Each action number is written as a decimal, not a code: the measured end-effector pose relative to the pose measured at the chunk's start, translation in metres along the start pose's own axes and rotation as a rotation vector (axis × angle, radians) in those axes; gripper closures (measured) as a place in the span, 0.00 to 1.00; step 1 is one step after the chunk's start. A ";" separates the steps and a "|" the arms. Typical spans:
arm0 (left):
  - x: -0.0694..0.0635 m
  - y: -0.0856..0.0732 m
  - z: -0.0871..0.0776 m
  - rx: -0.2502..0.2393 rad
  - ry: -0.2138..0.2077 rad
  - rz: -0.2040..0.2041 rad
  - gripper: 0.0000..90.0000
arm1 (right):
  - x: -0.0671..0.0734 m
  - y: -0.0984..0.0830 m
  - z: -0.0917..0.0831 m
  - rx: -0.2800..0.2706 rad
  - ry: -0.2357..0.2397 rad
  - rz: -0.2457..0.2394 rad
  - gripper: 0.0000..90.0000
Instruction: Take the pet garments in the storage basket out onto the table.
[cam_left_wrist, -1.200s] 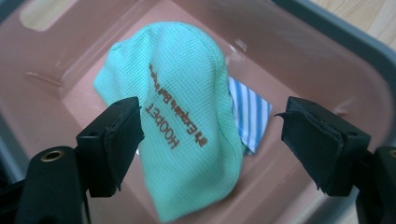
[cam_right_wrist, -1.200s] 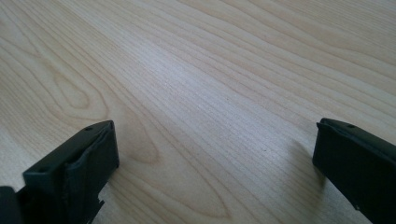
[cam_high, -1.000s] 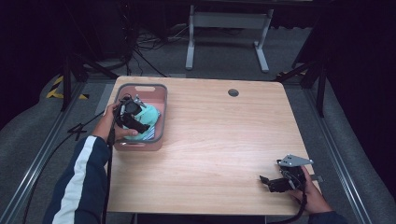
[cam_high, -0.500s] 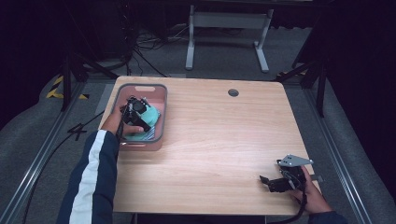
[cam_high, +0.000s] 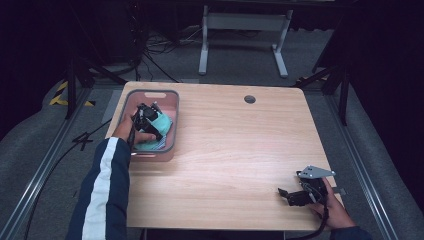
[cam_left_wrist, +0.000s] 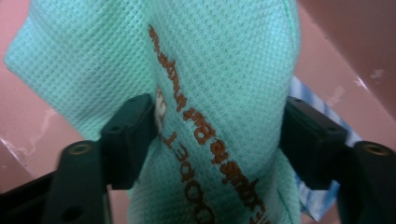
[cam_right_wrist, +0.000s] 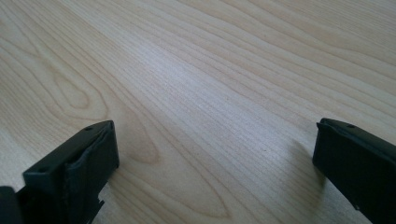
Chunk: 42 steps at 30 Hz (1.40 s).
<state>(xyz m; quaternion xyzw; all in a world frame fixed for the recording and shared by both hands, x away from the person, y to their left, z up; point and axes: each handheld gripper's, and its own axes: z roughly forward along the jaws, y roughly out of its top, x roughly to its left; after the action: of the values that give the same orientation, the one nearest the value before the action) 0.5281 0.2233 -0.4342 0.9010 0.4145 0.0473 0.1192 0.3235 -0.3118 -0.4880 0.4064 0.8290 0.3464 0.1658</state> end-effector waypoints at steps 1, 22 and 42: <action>0.000 0.001 -0.001 0.000 -0.001 0.012 0.50 | 0.000 0.000 0.000 0.000 0.000 0.000 0.01; -0.012 0.002 -0.019 -0.085 0.091 0.022 0.84 | 0.000 0.000 0.000 0.000 0.000 -0.001 0.01; -0.010 -0.027 -0.073 -0.352 0.111 -0.017 0.85 | 0.000 0.000 0.000 0.000 0.000 -0.001 0.01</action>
<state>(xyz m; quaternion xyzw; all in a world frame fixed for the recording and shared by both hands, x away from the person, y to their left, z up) 0.4882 0.2454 -0.3707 0.8587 0.4133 0.1679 0.2523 0.3235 -0.3119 -0.4880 0.4059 0.8293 0.3462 0.1662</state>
